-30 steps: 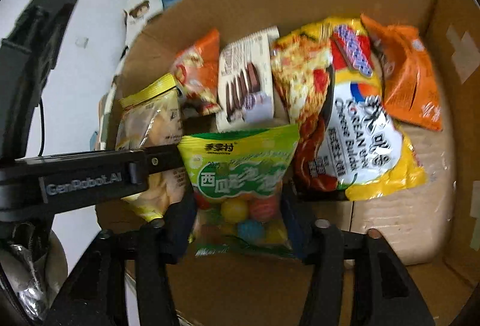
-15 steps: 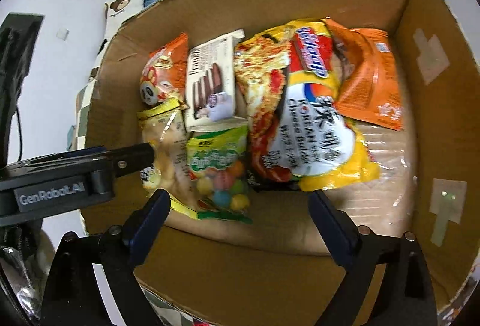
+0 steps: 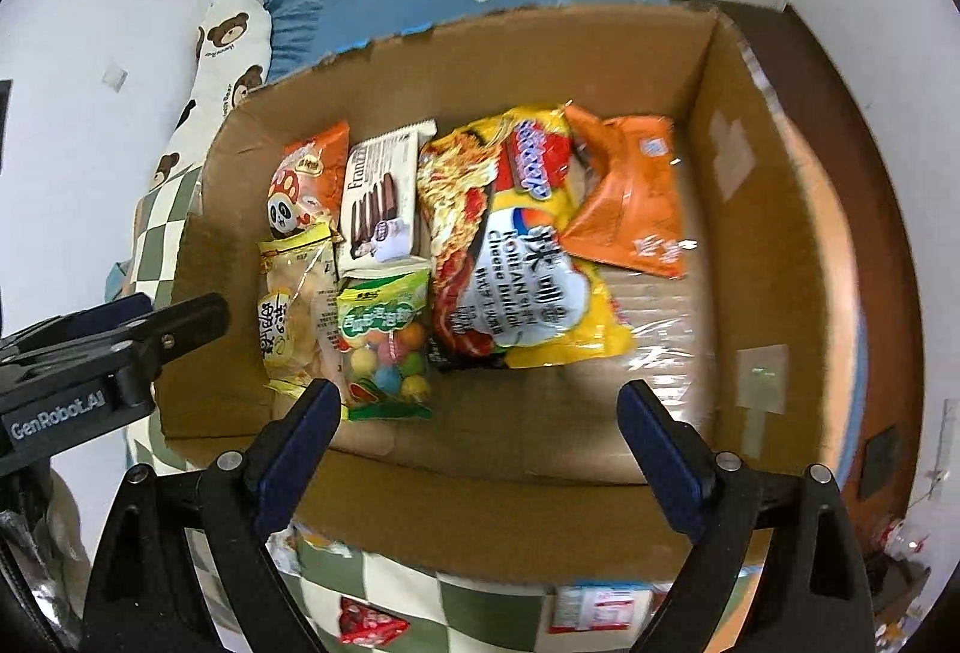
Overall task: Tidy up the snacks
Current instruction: 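Carry both bags into the box and open both tools, then grasp the white snack pack with the left tool while the right tool grasps the red-white spicy strip pack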
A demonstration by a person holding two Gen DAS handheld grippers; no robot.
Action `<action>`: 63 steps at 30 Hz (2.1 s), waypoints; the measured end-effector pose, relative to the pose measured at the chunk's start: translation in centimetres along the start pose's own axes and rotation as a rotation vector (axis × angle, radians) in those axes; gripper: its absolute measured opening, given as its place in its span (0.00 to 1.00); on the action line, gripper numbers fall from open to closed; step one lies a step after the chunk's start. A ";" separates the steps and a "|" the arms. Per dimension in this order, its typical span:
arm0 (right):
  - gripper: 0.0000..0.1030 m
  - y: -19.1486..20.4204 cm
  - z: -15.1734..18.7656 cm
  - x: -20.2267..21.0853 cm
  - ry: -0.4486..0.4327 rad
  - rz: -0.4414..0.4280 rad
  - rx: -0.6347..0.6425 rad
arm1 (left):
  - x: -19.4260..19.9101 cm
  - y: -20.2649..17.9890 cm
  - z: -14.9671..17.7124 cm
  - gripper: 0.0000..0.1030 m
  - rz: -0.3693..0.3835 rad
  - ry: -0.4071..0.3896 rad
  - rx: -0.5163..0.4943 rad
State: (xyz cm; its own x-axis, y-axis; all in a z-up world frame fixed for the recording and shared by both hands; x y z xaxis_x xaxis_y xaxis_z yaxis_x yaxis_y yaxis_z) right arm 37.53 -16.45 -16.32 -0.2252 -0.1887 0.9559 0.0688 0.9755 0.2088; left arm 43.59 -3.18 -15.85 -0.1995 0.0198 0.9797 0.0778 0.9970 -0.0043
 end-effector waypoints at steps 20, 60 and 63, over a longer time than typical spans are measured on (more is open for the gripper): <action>0.93 0.8 4.3 10.5 -0.257 0.018 0.055 | 10.3 0.2 6.2 0.76 -0.014 -0.343 0.006; 0.54 -6.1 22.9 -7.6 0.098 0.075 -0.041 | -12.6 7.0 24.8 0.49 -0.081 0.212 0.058; 0.58 -5.3 25.0 -7.8 0.150 0.036 -0.035 | -13.4 7.0 26.5 0.52 -0.047 0.238 0.096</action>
State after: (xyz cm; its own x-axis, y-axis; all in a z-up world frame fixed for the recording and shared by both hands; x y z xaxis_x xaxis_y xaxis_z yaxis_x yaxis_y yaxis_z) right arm 14.66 -17.32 -30.04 -0.0748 -0.1713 0.9824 0.1089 0.9778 0.1788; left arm 20.92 5.49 -34.33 0.0357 -0.0336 0.9988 -0.0211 0.9992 0.0344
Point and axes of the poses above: each gripper's, at about its wrist camera, not at the fingertips, and x roughly against the way its jaws point, y to its left, z to its underside, the point moved 8 cm from there along -x, roughly the way its jaws point, and after that the axes turned 3 degrees about -z, right-handed, at the moved point
